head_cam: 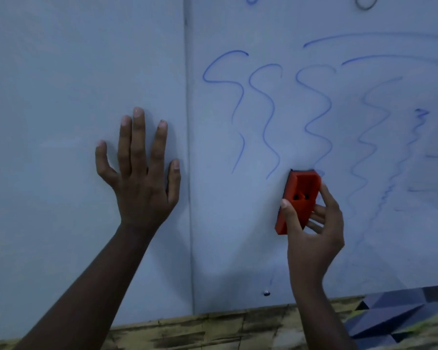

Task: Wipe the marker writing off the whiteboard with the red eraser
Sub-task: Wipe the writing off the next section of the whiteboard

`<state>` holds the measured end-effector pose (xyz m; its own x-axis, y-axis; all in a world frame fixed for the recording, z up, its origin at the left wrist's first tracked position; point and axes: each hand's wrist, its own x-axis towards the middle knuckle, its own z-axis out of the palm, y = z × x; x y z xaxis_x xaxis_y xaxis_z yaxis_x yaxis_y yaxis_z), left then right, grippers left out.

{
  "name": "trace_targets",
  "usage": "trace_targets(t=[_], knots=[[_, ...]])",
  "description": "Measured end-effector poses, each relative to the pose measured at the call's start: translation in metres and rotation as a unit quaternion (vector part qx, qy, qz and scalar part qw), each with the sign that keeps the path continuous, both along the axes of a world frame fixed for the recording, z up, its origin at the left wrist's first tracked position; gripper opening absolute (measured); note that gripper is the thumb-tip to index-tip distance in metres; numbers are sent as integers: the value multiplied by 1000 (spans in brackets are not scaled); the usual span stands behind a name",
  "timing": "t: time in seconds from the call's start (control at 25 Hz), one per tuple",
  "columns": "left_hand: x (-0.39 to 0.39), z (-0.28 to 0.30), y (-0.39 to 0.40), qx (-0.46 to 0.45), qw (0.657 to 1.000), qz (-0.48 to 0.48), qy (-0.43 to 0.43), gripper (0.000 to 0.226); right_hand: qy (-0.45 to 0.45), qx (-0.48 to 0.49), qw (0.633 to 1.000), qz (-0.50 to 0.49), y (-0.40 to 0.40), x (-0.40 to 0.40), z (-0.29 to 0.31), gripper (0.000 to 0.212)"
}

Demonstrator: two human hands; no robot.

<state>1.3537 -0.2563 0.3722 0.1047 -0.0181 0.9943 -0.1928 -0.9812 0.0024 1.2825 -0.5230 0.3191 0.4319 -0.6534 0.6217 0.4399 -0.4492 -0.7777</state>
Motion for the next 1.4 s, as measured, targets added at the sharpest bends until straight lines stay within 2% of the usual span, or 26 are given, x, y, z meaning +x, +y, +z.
trace_targets(t=[0.08,0.28,0.48,0.56,0.68,0.84,1.0,1.12,1.28,1.36,1.4], knots=[[0,-4,-1,7,1000,5,10,61,-14,-36,999,-3,18,8,13,69],[2,-3,2,15,1000,-5,10,62,-15,-261,965,13,84,4,-3,68],[1,-4,3,19,1000,-6,8,63,-44,-335,941,9,76,8,23,69],[2,-4,2,16,1000,-5,3,63,-56,-296,953,-22,56,12,38,67],[2,-4,2,17,1000,-5,-1,62,-48,-181,981,-58,12,16,43,68],[1,-5,2,15,1000,-5,3,63,-58,-53,996,-52,-31,15,43,70],[2,-7,0,15,1000,-8,6,63,-79,-27,996,-38,-19,22,77,67],[3,-8,0,14,1000,-8,4,63,-68,-163,984,-30,25,20,75,67],[3,-7,0,18,1000,-9,3,65,-60,-376,925,9,56,11,48,66],[3,-8,1,19,1000,-8,3,64,-69,-427,902,1,46,13,64,65],[3,-8,1,19,1000,-7,2,64,-72,-425,902,-18,37,15,78,65]])
